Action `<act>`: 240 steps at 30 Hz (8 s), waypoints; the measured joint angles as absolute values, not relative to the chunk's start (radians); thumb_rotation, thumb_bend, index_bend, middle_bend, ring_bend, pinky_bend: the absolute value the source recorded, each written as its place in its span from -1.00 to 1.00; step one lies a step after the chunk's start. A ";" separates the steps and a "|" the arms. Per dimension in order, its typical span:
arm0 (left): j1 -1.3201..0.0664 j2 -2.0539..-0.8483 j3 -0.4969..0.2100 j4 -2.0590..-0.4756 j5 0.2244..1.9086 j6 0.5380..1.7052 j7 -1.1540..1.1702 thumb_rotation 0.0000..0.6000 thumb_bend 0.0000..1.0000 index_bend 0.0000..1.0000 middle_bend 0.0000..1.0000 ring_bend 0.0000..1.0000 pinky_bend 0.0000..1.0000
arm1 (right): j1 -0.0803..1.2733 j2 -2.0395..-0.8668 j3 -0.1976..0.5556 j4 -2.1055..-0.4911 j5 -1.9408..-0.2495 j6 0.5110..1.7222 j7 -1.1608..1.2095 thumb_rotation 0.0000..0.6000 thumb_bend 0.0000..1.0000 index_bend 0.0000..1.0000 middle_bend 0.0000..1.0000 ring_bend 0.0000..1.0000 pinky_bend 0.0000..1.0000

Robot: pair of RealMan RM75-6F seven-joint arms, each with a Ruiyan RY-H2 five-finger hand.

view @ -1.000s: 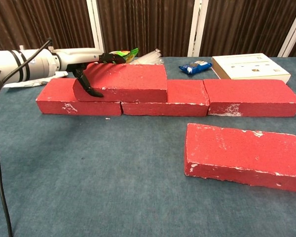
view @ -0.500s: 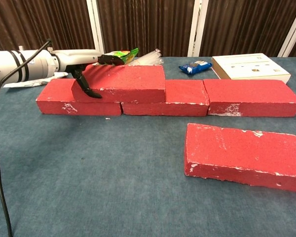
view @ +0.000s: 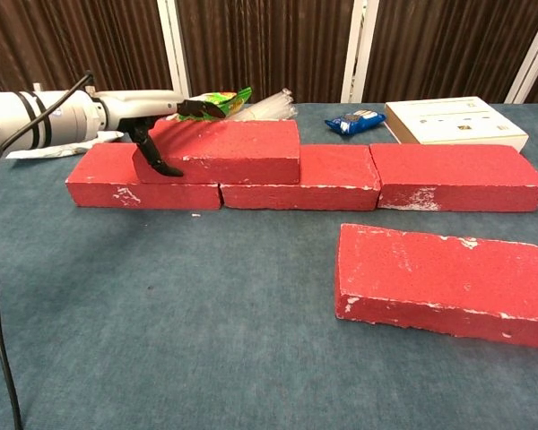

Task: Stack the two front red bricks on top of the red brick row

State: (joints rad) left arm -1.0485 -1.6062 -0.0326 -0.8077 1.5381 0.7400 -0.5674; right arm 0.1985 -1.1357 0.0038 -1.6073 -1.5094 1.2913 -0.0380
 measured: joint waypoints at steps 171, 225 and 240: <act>-0.368 -1.435 -0.002 -1.030 1.520 1.232 -0.158 1.00 -0.42 -1.00 -1.00 -1.00 -0.92 | 1.002 -1.543 0.115 -0.880 -1.423 0.606 0.352 1.00 -0.83 -1.00 -0.71 -0.89 -0.21; -0.364 -1.427 0.007 -1.060 1.546 1.257 -0.146 1.00 -0.43 -1.00 -1.00 -1.00 -0.93 | 0.778 -1.332 0.098 -0.942 -1.358 0.763 0.375 1.00 -0.58 0.06 -1.00 -1.00 -0.66; -0.368 -1.429 0.001 -1.056 1.529 1.235 -0.137 1.00 -0.43 -1.00 -1.00 -1.00 -0.93 | 0.815 -1.498 0.083 -0.725 -1.396 0.671 0.458 1.00 -0.51 0.15 -1.00 -1.00 -0.71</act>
